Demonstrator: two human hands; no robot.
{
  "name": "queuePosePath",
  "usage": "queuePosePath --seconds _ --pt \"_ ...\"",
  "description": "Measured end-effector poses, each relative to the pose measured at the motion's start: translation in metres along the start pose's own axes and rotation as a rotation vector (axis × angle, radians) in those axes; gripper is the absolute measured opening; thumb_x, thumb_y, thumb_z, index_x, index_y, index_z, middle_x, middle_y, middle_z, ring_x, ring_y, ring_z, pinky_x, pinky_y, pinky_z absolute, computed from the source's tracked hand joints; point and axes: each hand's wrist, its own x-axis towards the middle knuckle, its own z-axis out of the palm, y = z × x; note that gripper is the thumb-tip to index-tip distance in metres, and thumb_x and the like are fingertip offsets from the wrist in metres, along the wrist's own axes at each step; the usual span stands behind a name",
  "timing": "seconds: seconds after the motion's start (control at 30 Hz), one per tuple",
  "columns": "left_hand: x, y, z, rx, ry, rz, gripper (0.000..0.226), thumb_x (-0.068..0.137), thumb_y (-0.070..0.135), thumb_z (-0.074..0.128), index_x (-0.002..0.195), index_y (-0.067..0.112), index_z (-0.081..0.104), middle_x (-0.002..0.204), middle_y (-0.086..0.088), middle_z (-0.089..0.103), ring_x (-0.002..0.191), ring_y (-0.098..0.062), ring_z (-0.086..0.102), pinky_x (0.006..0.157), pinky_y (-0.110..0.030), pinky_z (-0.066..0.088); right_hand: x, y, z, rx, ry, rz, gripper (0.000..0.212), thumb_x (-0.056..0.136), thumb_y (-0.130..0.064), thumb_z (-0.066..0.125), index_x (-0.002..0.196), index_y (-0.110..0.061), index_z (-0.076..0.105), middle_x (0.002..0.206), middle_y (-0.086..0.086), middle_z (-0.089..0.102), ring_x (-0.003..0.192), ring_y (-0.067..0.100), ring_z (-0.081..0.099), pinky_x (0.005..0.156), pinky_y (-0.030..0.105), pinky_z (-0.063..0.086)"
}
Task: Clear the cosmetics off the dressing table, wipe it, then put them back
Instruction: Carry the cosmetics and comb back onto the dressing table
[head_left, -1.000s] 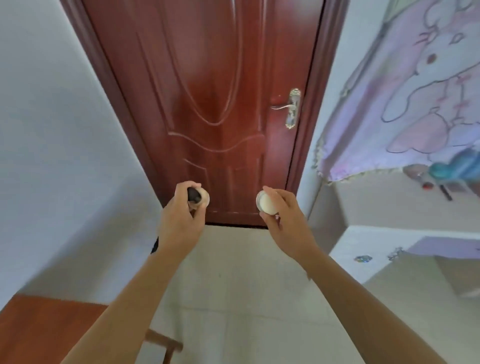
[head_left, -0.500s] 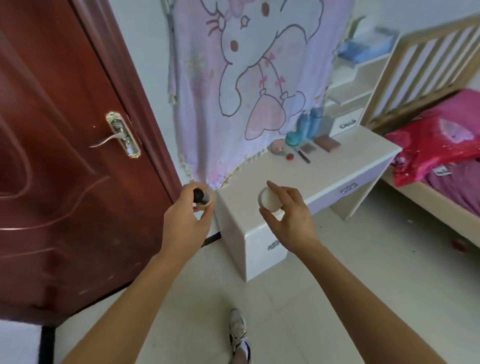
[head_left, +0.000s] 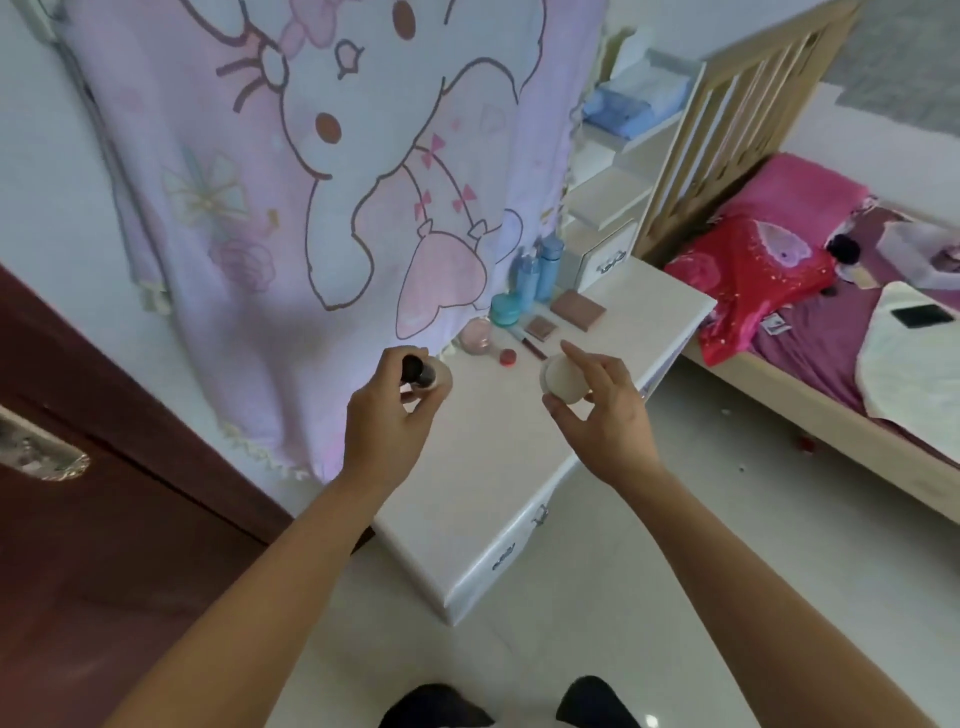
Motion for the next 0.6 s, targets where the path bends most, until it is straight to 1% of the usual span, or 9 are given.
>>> queuePosePath --seconds 0.07,0.1,0.17,0.23,0.33,0.4,0.43,0.53,0.6 --pt "0.018 -0.016 0.016 -0.022 -0.029 -0.029 0.025 0.089 0.016 0.069 0.108 0.021 0.053 0.096 0.033 0.061 0.090 0.005 0.062 0.080 -0.008 0.048 0.015 0.017 0.013 -0.002 -0.020 0.036 0.064 0.084 -0.025 0.075 0.142 -0.033 0.048 0.121 0.003 0.052 0.097 0.016 0.058 0.083 0.031 0.052" --pt "0.026 -0.025 0.025 -0.021 -0.030 -0.050 0.025 0.090 0.015 0.068 0.110 0.016 0.053 0.097 0.034 0.061 0.089 0.009 0.061 0.081 -0.007 0.047 0.021 0.025 0.021 0.001 -0.040 0.055 0.065 0.084 -0.026 0.075 0.143 -0.034 0.047 0.122 0.002 0.052 0.097 0.014 0.056 0.083 0.029 0.051" --pt "0.041 -0.043 0.041 -0.001 -0.017 -0.090 0.025 0.092 0.013 0.065 0.114 0.011 0.052 0.102 0.029 0.059 0.089 0.014 0.058 0.081 -0.005 0.046 0.039 0.041 0.039 0.002 -0.099 0.077 0.065 0.084 -0.026 0.075 0.143 -0.032 0.048 0.122 0.003 0.052 0.098 0.016 0.057 0.084 0.029 0.050" --pt "0.054 -0.065 0.060 0.005 -0.001 -0.167 0.025 0.094 0.013 0.063 0.116 0.012 0.052 0.106 0.022 0.060 0.090 0.015 0.058 0.079 -0.004 0.044 0.062 0.059 0.060 -0.012 -0.178 0.067 0.064 0.084 -0.026 0.075 0.142 -0.031 0.049 0.122 0.005 0.052 0.099 0.022 0.059 0.083 0.031 0.051" --pt "0.070 -0.096 0.086 0.024 0.036 -0.315 0.025 0.095 0.014 0.061 0.118 0.015 0.052 0.100 0.026 0.060 0.090 0.004 0.060 0.080 -0.013 0.047 0.099 0.087 0.094 -0.021 -0.294 0.053 0.063 0.084 -0.028 0.076 0.141 -0.027 0.050 0.125 0.006 0.054 0.104 0.025 0.059 0.085 0.032 0.049" --pt "0.084 -0.115 0.101 0.063 0.074 -0.388 0.024 0.094 0.013 0.061 0.117 0.016 0.052 0.098 0.025 0.061 0.092 -0.006 0.062 0.077 -0.012 0.046 0.126 0.106 0.115 -0.008 -0.385 0.036 0.062 0.084 -0.029 0.076 0.141 -0.026 0.051 0.127 0.005 0.055 0.109 0.025 0.059 0.088 0.033 0.049" --pt "0.092 -0.122 0.108 0.086 0.097 -0.428 0.023 0.094 0.012 0.060 0.116 0.016 0.051 0.098 0.022 0.061 0.093 -0.010 0.061 0.075 -0.011 0.044 0.140 0.116 0.126 -0.013 -0.438 0.029 0.063 0.084 -0.030 0.075 0.142 -0.025 0.050 0.129 0.004 0.056 0.112 0.024 0.058 0.091 0.033 0.048" --pt "0.109 -0.142 0.132 0.154 0.140 -0.573 0.018 0.096 0.012 0.056 0.112 0.014 0.049 0.102 0.005 0.061 0.092 -0.018 0.059 0.074 -0.023 0.039 0.171 0.142 0.157 -0.055 -0.603 0.027 0.066 0.086 -0.034 0.072 0.146 -0.027 0.045 0.137 0.002 0.053 0.120 0.021 0.054 0.098 0.034 0.045" --pt "0.119 -0.154 0.148 0.166 0.163 -0.655 0.016 0.097 0.013 0.054 0.110 0.016 0.046 0.101 0.003 0.059 0.092 -0.018 0.058 0.077 -0.026 0.038 0.187 0.155 0.180 -0.095 -0.711 0.027 0.067 0.088 -0.037 0.069 0.148 -0.029 0.041 0.139 0.001 0.050 0.120 0.021 0.054 0.098 0.036 0.046"
